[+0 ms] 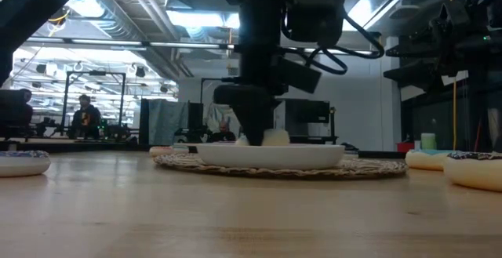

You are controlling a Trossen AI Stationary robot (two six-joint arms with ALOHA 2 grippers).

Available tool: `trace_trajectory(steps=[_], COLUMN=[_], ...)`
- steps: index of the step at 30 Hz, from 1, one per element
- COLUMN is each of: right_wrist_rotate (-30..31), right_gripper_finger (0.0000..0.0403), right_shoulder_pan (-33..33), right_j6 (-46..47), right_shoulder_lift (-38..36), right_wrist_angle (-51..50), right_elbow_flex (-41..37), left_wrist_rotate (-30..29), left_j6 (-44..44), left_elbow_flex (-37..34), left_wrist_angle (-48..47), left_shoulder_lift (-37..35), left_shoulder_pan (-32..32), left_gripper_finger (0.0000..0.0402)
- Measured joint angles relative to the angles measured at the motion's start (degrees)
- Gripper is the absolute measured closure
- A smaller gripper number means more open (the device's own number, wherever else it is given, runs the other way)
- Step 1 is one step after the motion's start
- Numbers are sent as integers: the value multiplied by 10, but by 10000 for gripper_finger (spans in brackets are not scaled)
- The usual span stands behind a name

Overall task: Pick & Place donuts
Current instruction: Put the large white donut on the white plate, then put the small blue donut on the red plate

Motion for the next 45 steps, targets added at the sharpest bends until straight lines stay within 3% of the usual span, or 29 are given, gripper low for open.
trace_trajectory(steps=[11, 21, 29, 33, 40, 45], right_wrist_rotate=[0, 0, 0, 0, 0, 0], right_gripper_finger=[132, 132, 132, 132, 132, 132], right_shoulder_pan=[0, 0, 0, 0, 0, 0], right_j6=[0, 0, 0, 0, 0, 0], right_shoulder_lift=[0, 0, 0, 0, 0, 0], right_wrist_angle=[0, 0, 0, 0, 0, 0], right_elbow_flex=[0, 0, 0, 0, 0, 0], left_wrist_rotate=[17, -31, -27, -34, -32, 25], left_j6=[-5, -10, -32, -78, -236, -311], left_elbow_flex=[0, 1, 53, 100, 189, 228], left_wrist_angle=[-9, -2, -42, -80, -184, -243], left_shoulder_lift=[0, -4, -4, -5, -4, -5], left_shoulder_pan=[2, 2, 3, 2, -7, -14], left_gripper_finger=[275, 189, 154, 154, 156, 157])
